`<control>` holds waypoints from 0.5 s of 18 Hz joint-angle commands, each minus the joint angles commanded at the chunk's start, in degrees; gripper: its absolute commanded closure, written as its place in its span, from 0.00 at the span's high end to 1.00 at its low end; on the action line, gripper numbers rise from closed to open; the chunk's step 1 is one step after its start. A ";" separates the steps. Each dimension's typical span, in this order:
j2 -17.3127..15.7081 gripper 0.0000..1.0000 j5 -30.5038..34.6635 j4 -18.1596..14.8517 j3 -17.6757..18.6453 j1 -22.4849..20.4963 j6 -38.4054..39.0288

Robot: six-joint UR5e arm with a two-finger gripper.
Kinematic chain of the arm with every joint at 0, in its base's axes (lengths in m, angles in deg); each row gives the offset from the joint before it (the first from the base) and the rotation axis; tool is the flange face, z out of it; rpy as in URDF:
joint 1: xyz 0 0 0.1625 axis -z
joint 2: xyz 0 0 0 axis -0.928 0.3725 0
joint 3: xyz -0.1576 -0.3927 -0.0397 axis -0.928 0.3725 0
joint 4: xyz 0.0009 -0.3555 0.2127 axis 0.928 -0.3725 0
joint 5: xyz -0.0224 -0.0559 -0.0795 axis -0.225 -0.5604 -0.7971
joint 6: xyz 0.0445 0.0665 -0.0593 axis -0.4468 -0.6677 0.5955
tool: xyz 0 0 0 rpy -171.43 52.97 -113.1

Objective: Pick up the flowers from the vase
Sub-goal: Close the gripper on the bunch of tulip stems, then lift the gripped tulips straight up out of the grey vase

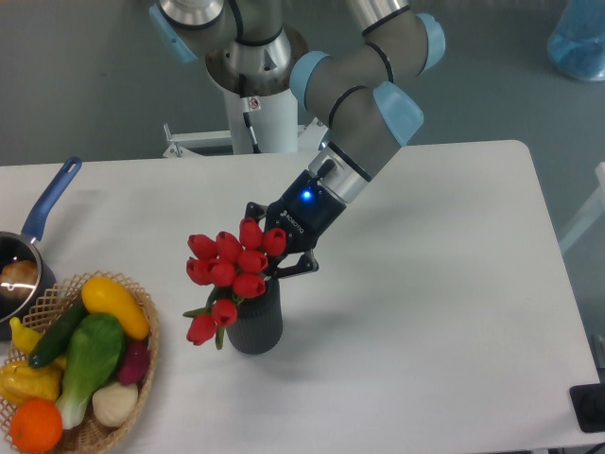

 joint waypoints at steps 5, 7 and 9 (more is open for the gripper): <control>-1.23 0.23 -1.93 0.00 -0.09 -0.35 0.96; -2.02 0.25 -2.72 0.09 -0.26 -0.44 2.10; -3.07 0.26 -4.03 0.00 -0.70 -0.53 3.51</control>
